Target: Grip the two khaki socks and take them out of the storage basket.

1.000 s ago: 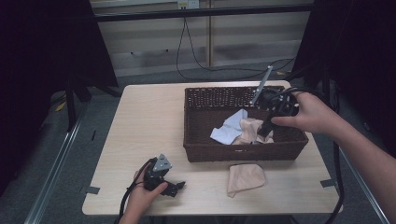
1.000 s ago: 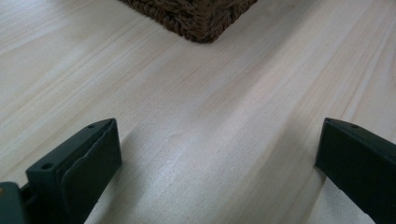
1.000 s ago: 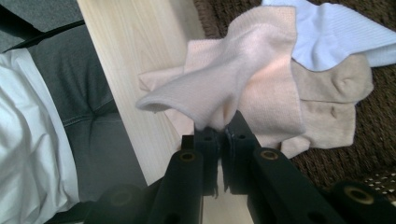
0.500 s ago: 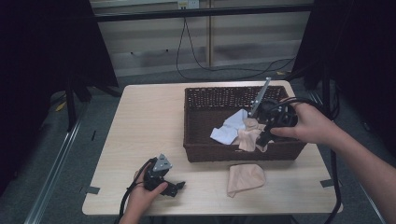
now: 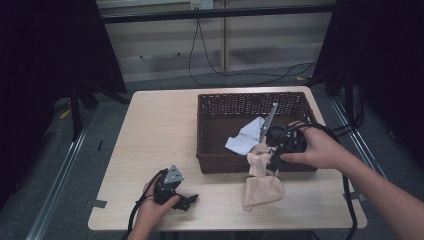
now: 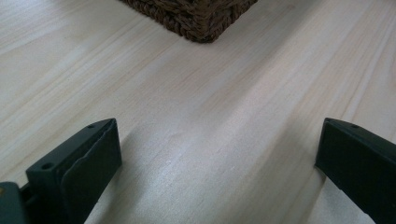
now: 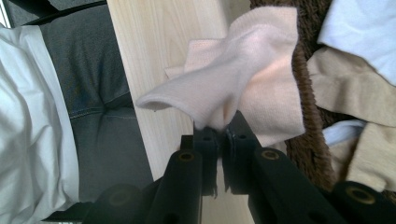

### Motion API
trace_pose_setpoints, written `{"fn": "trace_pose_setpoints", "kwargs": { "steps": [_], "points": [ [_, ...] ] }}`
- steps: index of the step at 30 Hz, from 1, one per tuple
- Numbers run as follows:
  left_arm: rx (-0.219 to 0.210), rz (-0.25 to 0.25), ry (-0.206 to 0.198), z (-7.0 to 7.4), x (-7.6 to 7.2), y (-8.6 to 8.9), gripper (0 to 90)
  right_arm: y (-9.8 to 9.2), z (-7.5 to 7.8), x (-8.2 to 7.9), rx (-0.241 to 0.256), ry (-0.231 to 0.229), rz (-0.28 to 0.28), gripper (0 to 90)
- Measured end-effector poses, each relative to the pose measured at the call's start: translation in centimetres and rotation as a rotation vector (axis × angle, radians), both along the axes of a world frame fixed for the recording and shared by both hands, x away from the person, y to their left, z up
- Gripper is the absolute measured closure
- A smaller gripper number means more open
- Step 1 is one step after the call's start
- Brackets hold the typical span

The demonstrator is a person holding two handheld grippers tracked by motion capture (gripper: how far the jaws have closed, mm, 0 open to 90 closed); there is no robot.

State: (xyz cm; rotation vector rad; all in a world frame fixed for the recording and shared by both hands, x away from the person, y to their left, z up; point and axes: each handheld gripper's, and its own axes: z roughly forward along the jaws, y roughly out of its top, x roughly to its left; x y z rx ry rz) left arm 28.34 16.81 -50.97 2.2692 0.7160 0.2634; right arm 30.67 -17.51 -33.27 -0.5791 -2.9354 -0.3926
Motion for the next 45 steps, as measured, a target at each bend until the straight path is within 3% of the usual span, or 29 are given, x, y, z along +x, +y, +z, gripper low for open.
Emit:
{"fn": "trace_pose_setpoints", "kwargs": {
  "steps": [18,25,27,33,36,40,42,45],
  "points": [
    [0.006,-0.008,-0.004,0.0,0.0,0.1,0.0,1.5,-3.0,-0.6,-0.024,0.007,0.049,84.4],
    [0.012,-0.006,-0.004,0.1,0.0,0.1,0.0,1.9,-4.4,-0.7,-0.024,0.009,0.029,83.2],
    [0.012,-0.007,-0.004,0.1,0.0,0.1,0.0,1.8,-4.7,-0.6,-0.017,-0.002,0.046,82.4],
    [0.012,-0.006,-0.004,0.1,0.0,0.1,0.0,1.9,-5.2,-0.7,-0.004,0.013,0.031,67.4],
    [0.011,-0.007,-0.004,0.0,0.0,0.1,0.0,1.8,-5.1,-0.8,0.001,0.003,0.036,62.4],
    [0.012,-0.006,-0.004,0.1,0.0,0.1,0.0,1.6,-4.9,-1.0,0.008,-0.022,0.004,50.0],
    [0.013,-0.006,-0.004,0.1,0.0,0.1,0.0,1.3,-4.9,-0.9,0.006,-0.029,0.015,41.2],
    [0.011,-0.006,-0.004,0.0,0.0,0.1,0.0,1.2,-4.9,-1.1,0.007,-0.032,0.001,36.5]
  ]
}}
